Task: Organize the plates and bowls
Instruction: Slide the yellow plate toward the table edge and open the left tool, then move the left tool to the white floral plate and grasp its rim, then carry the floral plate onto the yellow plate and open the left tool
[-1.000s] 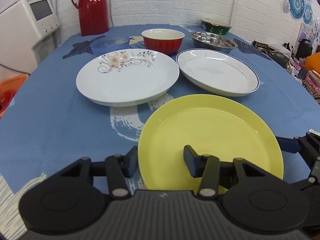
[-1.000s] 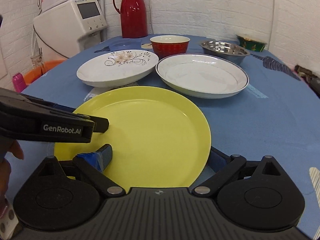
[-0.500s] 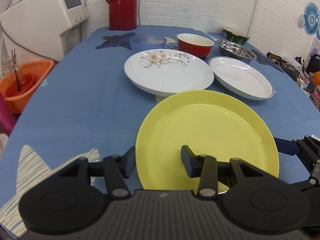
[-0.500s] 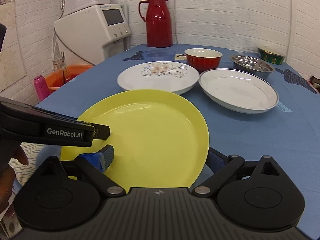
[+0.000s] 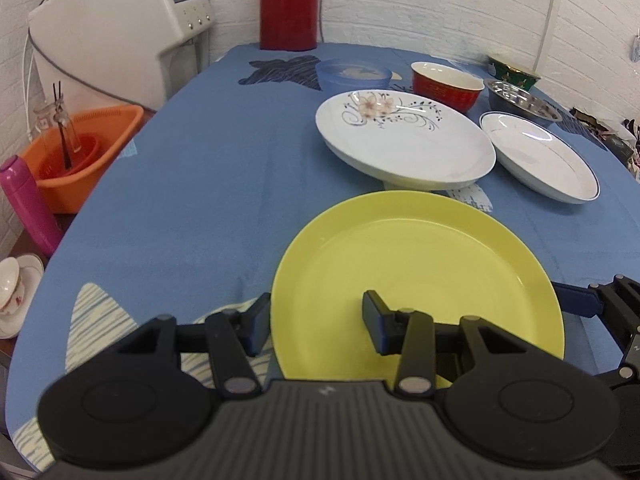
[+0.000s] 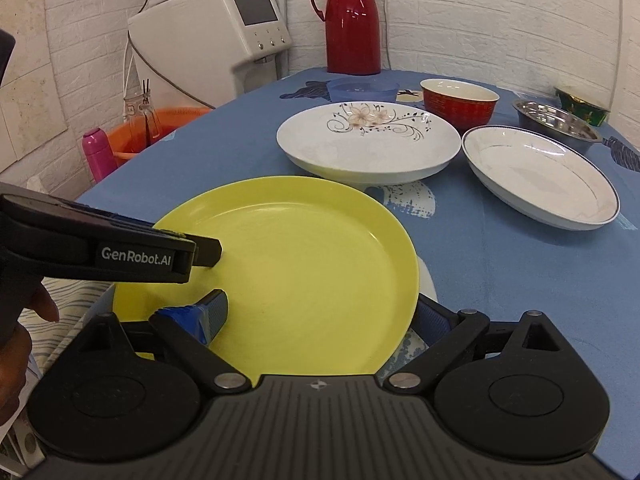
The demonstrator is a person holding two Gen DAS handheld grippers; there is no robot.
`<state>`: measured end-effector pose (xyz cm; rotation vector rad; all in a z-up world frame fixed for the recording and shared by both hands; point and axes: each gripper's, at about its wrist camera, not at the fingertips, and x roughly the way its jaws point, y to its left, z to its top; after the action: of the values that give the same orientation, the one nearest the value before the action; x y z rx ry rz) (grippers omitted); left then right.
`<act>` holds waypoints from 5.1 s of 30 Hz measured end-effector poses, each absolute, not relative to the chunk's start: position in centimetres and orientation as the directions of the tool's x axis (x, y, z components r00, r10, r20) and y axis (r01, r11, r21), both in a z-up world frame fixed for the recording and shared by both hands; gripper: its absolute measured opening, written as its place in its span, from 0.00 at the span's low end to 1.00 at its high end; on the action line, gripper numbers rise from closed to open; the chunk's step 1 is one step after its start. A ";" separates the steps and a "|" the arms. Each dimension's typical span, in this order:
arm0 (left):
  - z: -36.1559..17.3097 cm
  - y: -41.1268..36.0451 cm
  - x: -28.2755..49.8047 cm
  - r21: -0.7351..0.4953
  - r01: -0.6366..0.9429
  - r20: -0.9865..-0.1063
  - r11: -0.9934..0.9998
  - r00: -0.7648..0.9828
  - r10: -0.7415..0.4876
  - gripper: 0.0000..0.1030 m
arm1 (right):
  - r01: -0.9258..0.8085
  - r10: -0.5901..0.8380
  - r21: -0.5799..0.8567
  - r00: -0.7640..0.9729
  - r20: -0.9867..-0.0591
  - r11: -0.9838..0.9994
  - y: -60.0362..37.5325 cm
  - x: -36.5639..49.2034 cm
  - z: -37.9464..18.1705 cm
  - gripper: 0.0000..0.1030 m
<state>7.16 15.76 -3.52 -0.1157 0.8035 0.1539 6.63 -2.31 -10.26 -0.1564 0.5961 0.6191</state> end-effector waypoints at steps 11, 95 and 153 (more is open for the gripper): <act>-1.3 17.6 5.7 -0.071 -0.175 -0.634 0.982 0.768 0.091 0.81 | -0.509 0.456 0.043 0.728 -0.512 0.860 -7.0 7.1 -7.4 0.82; 1.4 20.4 20.4 -0.158 -0.233 -0.707 0.960 0.705 0.055 0.39 | -0.582 0.552 0.142 0.627 -0.550 0.801 1.0 18.1 -4.6 0.85; -1.3 16.7 7.7 -0.130 -0.194 -0.683 0.972 0.728 0.054 0.63 | -0.564 0.563 0.195 0.609 -0.558 0.803 -2.4 6.9 -8.6 0.82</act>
<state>7.65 16.71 -1.30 -0.1982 0.7440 0.1379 6.91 -2.41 -8.59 -0.0006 0.6448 0.6509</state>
